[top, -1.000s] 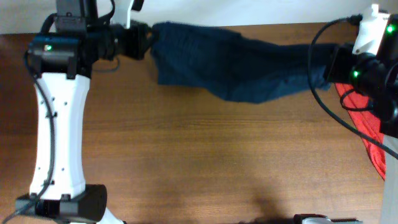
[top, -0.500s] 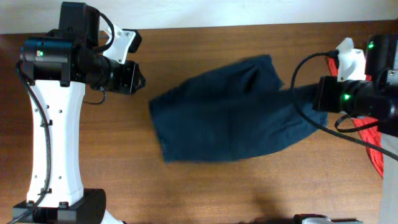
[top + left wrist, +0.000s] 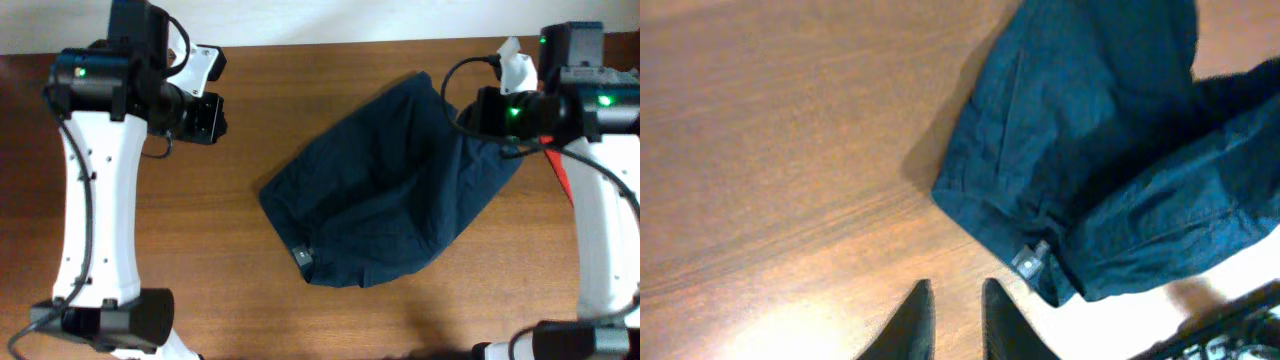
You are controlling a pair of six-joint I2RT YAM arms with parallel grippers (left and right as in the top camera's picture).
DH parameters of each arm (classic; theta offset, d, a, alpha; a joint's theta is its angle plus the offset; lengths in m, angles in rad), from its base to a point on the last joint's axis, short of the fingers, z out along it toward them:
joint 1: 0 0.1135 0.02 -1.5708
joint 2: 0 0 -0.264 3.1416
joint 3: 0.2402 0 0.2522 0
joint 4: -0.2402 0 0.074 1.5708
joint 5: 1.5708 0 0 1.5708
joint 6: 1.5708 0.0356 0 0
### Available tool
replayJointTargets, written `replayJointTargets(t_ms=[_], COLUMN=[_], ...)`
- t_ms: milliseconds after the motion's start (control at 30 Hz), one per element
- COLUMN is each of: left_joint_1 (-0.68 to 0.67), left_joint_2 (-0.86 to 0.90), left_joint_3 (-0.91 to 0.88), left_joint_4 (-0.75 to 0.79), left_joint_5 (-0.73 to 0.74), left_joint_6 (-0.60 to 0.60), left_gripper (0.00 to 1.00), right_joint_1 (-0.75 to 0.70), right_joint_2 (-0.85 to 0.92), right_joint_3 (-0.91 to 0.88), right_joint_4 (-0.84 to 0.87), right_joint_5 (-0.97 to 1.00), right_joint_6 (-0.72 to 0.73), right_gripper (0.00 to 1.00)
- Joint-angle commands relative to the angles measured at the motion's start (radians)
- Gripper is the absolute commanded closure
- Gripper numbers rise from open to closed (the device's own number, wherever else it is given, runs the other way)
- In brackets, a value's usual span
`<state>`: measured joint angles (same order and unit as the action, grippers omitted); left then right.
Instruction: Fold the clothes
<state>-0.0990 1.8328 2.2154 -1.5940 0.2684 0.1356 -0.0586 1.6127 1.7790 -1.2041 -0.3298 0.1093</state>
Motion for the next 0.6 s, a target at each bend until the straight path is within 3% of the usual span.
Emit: replayJointTargets(t_ms=[0,333,567], left_joint_1=[-0.016,-0.045,-0.197], left_joint_2=[0.036,-0.11,-0.145], left_joint_3=[-0.006,-0.031,-0.345], left_joint_4=[-0.012,-0.093,0.016], left_joint_5=[-0.001,-0.01,0.024], left_joint_6=[0.008,-0.074,-0.103], left_gripper=[0.85,0.86,0.78], right_joint_1=[-0.001,-0.001,-0.001], right_joint_2=[0.079,0.105,0.105], right_joint_3=[-0.005,-0.005,-0.005], right_joint_4=[0.062,0.106,0.074], right_joint_5=[-0.076,0.08,0.08], right_joint_6=[0.003,0.027,0.026], right_gripper=[0.95,0.95,0.95])
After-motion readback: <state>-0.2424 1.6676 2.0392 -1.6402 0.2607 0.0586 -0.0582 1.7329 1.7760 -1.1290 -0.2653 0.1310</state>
